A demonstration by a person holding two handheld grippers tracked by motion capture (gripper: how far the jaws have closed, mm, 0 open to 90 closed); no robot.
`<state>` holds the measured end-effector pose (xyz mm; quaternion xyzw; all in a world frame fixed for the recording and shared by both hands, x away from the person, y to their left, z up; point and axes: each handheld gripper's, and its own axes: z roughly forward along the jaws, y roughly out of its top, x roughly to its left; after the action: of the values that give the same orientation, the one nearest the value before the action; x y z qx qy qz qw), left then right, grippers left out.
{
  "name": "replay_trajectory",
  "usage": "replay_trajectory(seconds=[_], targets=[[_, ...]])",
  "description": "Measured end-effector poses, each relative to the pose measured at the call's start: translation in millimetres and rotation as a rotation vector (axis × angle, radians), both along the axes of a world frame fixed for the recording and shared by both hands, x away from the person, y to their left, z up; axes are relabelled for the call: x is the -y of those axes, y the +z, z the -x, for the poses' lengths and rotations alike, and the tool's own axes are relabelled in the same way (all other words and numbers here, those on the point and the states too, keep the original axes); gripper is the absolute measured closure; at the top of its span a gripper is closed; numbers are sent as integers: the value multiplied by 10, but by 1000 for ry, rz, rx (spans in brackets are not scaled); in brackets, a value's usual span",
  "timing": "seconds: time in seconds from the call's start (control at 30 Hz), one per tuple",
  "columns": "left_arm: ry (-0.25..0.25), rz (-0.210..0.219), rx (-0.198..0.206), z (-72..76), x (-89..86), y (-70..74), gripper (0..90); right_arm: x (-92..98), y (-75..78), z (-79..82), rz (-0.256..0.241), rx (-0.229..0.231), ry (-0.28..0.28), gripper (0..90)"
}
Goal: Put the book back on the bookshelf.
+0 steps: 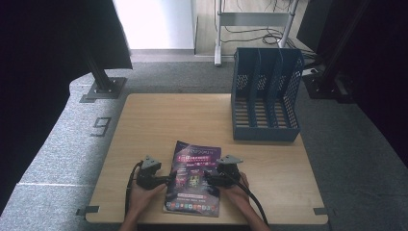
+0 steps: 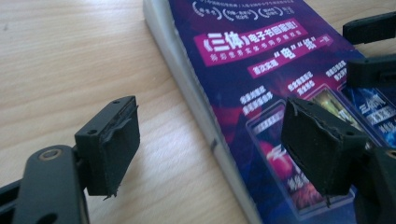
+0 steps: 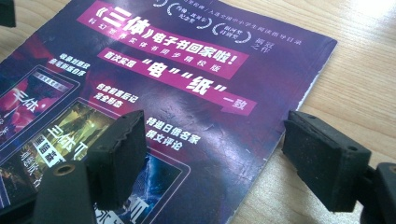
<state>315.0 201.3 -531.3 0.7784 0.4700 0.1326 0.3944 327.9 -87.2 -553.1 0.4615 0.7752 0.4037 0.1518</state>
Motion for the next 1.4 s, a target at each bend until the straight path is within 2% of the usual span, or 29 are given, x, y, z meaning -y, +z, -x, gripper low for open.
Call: replay_trajectory(seconds=[0.3,0.4,0.5,0.67,1.03,1.13,1.3,1.4], targets=[[-7,-18,-12,-192,165,-24,186,-2,0,1,3,1,1,211],[-9,-21,-18,-218,194,-62,179,-2,0,2,4,1,1,211],[-5,-45,-4,-229,214,-57,165,-2,0,3,5,2,1,213],[-10,-45,-12,-248,240,-88,155,-2,1,4,7,1,3,213],[-31,-2,-40,-287,328,-151,154,-4,0,5,9,3,2,213],[-22,-4,-37,-280,347,-153,149,-4,0,5,9,2,2,213],[-4,25,-45,-280,334,-153,163,-7,0,6,10,3,2,212],[24,52,-54,-276,314,-149,197,-9,0,7,11,3,1,213]])
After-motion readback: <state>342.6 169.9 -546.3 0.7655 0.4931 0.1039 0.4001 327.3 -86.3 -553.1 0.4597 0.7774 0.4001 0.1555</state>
